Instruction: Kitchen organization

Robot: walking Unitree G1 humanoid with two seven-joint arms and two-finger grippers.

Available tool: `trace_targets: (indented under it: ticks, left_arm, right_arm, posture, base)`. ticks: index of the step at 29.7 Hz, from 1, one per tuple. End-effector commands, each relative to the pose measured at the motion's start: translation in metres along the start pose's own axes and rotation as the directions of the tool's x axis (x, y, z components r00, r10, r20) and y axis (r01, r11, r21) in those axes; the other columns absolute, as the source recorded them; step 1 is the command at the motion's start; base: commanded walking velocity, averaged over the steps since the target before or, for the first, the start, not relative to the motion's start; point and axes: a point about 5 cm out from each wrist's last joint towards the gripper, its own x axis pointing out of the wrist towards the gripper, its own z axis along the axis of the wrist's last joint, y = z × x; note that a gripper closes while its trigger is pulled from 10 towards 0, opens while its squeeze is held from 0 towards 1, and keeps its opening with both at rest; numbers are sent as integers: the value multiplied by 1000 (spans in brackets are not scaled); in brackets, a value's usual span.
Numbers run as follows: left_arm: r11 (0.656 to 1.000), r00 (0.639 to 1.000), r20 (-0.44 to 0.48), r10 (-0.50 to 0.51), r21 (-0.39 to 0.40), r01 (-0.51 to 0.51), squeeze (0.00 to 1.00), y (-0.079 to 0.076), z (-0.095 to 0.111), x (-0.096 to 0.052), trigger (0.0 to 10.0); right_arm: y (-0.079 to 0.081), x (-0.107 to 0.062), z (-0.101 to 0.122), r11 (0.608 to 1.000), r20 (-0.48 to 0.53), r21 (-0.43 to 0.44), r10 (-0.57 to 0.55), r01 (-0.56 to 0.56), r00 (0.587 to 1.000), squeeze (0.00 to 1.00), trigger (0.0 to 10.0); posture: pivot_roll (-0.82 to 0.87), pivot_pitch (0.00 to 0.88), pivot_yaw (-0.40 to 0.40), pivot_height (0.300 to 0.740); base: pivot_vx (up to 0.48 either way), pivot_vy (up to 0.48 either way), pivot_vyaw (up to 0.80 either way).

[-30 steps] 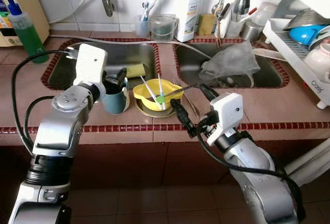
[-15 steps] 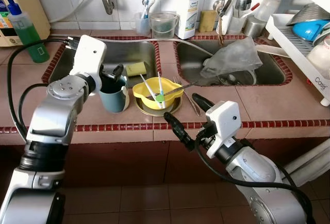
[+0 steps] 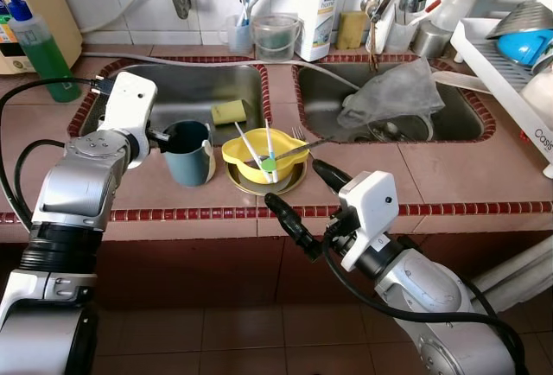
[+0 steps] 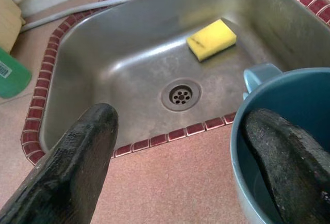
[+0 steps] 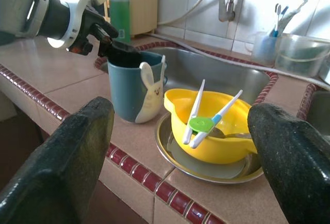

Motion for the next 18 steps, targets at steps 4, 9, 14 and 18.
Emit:
trace_targets:
  ticks: [4,9,14,18]
  left_arm:
    - [999,999,34,-31,18,30,0,3,16,-6,10000]
    - [987,990,28,-140,81,137,0,-7,23,-10,10000]
    - [967,978,2,-208,149,206,0,-16,23,-12,10000]
    - [960,974,-20,-227,165,228,0,-18,23,-11,10000]
  right_arm:
    - [1,-3,4,1000,5,-2,12,-12,1000,0,10000]
    - [0,-1,5,1000,8,-5,9,-9,1000,0,10000]
    - [-1,0,6,1000,11,-5,1,-1,1000,0,10000]
    - [-2,1,6,1000,15,-3,-3,3,1000,0,10000]
  posture:
    - [-92,100,7,740]
    - [-85,105,11,740]
    - [-81,109,17,740]
    - [-80,110,26,740]
  base:
    - [0,0,0]
    - [0,0,0]
    - [0,0,0]
    - [0,0,0]
